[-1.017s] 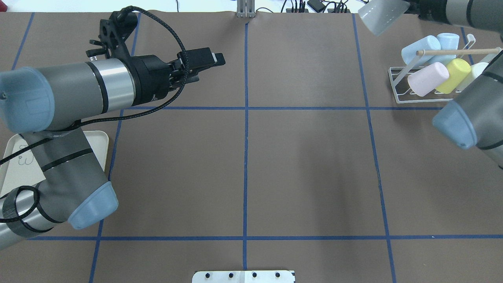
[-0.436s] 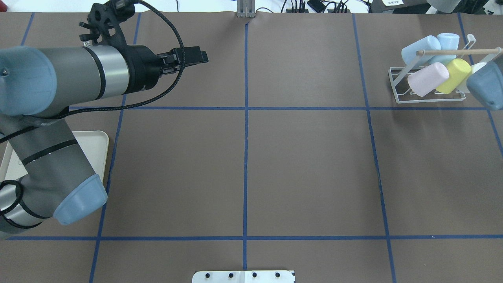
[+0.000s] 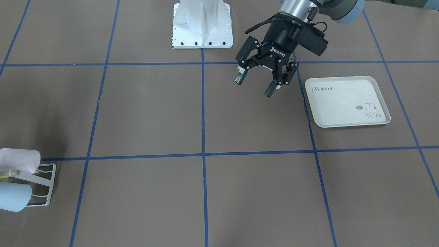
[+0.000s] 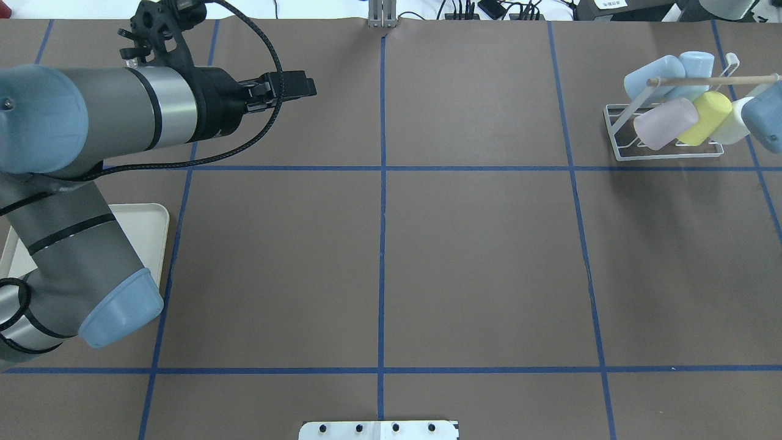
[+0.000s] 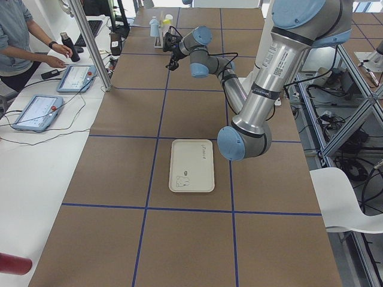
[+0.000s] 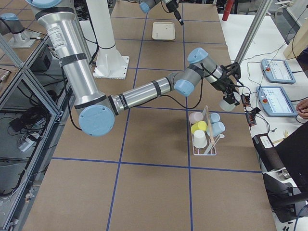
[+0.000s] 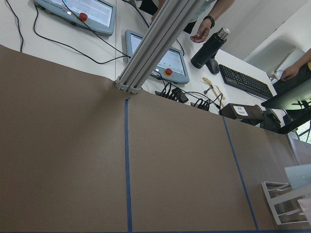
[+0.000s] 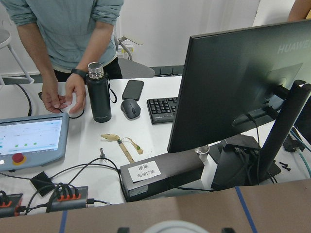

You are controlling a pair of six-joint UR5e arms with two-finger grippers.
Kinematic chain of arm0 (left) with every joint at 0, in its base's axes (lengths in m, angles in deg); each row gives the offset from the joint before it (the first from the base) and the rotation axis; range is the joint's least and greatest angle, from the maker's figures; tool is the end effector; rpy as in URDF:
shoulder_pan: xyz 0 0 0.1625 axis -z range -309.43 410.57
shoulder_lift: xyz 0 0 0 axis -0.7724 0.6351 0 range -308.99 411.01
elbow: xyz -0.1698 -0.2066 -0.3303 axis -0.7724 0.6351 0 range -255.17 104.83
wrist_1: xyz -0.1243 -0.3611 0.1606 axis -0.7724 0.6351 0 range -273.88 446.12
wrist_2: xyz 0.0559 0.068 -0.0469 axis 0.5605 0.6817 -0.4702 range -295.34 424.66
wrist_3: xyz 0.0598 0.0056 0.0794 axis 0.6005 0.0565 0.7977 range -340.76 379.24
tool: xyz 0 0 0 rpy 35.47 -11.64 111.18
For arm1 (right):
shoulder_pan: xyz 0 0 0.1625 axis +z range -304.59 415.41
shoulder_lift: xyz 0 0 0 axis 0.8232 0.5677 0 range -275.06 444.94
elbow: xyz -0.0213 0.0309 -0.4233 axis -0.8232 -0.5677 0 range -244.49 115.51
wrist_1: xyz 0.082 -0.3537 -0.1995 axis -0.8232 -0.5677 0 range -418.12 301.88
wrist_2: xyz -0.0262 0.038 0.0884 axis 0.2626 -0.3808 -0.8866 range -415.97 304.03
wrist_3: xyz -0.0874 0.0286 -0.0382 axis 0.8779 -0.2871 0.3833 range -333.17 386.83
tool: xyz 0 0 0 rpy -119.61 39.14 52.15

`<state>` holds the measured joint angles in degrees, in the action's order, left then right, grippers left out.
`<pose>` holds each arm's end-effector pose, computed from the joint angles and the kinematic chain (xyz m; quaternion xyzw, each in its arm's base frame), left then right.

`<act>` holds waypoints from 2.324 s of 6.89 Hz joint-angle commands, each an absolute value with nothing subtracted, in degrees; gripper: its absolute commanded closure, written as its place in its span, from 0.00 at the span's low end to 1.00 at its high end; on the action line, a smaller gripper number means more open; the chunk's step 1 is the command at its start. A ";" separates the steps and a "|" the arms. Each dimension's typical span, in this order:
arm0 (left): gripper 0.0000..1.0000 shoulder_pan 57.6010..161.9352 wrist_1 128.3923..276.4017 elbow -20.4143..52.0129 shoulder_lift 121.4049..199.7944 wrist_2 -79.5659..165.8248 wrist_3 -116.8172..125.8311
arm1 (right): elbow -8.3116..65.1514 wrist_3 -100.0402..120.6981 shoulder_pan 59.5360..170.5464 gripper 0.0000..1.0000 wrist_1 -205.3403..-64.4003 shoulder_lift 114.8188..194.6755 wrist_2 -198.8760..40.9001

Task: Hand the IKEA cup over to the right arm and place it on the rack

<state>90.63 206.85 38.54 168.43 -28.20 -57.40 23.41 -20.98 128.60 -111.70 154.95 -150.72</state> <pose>0.3417 -0.4551 0.1496 0.2776 0.5935 -0.1584 0.7386 -0.0704 -0.6653 0.4183 0.3657 -0.2749 0.2194 0.8617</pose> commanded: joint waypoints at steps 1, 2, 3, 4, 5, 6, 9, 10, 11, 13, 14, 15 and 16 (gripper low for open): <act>0.00 90.56 206.79 38.47 168.51 -28.15 -57.40 | 13.85 -17.12 129.94 1.00 -103.76 154.64 -150.80; 0.00 90.56 206.79 38.47 168.52 -28.06 -57.40 | 12.87 -17.03 130.03 1.00 -103.65 154.64 -150.89; 0.00 90.48 206.79 38.56 168.52 -28.06 -57.40 | 12.16 -17.20 130.03 1.00 -103.22 154.90 -151.06; 0.00 90.47 206.79 38.56 168.60 -28.06 -57.40 | 12.07 -17.12 130.03 1.00 -103.21 155.51 -151.32; 0.00 90.47 206.79 38.65 168.52 -28.06 -57.49 | 11.46 -17.20 129.94 1.00 -103.04 155.52 -151.33; 0.00 90.47 206.79 38.65 168.52 -28.06 -57.49 | 10.58 -17.20 129.85 1.00 -102.17 155.34 -151.24; 0.00 90.47 206.79 38.65 168.60 -28.15 -57.49 | 9.08 -17.29 129.33 1.00 -101.89 155.51 -151.33; 0.00 90.47 206.79 38.65 168.60 -28.15 -57.49 | 8.47 -17.29 129.15 1.00 -101.89 155.52 -151.24; 0.00 90.39 206.79 38.65 168.60 -28.15 -57.49 | 7.33 -17.29 128.71 1.00 -99.98 155.78 -150.98; 0.00 90.30 206.79 38.65 168.69 -28.15 -57.49 | 5.91 -17.64 128.45 1.00 -96.97 156.13 -150.89; 0.00 90.30 206.79 38.74 168.78 -28.15 -57.58 | 6.00 -17.64 128.45 1.00 -96.88 156.57 -151.15; 0.00 90.30 206.79 38.74 168.78 -28.15 -57.67 | 6.18 -17.82 128.45 1.00 -96.45 157.01 -151.15; 0.00 90.30 206.79 38.74 168.87 -28.15 -57.67 | 6.09 -17.82 128.19 1.00 -96.18 157.10 -151.15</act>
<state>90.30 206.79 38.72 168.79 -28.15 -57.63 6.10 -17.75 128.37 -96.58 156.83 -151.12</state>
